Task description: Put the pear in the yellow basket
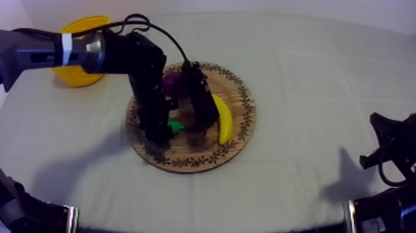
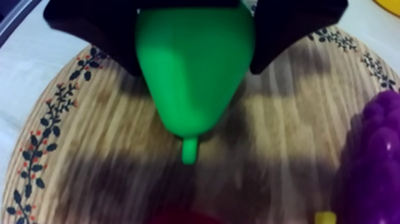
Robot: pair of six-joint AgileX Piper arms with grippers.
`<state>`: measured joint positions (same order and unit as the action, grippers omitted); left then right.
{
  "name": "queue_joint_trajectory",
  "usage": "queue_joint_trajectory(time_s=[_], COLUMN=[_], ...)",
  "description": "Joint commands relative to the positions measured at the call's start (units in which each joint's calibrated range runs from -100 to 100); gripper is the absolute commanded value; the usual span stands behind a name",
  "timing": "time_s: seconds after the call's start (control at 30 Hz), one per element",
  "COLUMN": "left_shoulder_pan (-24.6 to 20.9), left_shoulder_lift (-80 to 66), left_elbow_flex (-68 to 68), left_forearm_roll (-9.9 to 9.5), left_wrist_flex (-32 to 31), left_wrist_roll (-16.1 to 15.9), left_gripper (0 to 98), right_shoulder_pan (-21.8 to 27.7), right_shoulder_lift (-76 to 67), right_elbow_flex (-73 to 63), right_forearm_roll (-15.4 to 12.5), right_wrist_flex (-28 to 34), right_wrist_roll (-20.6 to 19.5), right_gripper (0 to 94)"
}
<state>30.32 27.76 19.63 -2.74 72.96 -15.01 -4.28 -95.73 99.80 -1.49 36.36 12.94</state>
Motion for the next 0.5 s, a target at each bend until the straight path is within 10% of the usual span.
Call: queue_joint_trajectory(time_s=[0.0, 0.47], left_shoulder_pan=[-0.06, -0.10], left_shoulder_lift=[-0.43, -9.12], left_elbow_flex=[0.56, 1.01], left_forearm_roll=[-0.05, -0.05], left_wrist_flex=[-0.08, 4.07], left_wrist_roll=[0.10, 0.29], left_gripper=[52.6, 51.2], right_shoulder_pan=[-0.01, -0.01], right_shoulder_lift=[-0.03, -0.03], right_elbow_flex=[-0.02, -0.02], right_forearm_roll=[0.00, 0.00], right_wrist_flex=[0.02, 0.02], right_wrist_roll=[-0.02, -0.02], right_gripper=[0.4, 0.4])
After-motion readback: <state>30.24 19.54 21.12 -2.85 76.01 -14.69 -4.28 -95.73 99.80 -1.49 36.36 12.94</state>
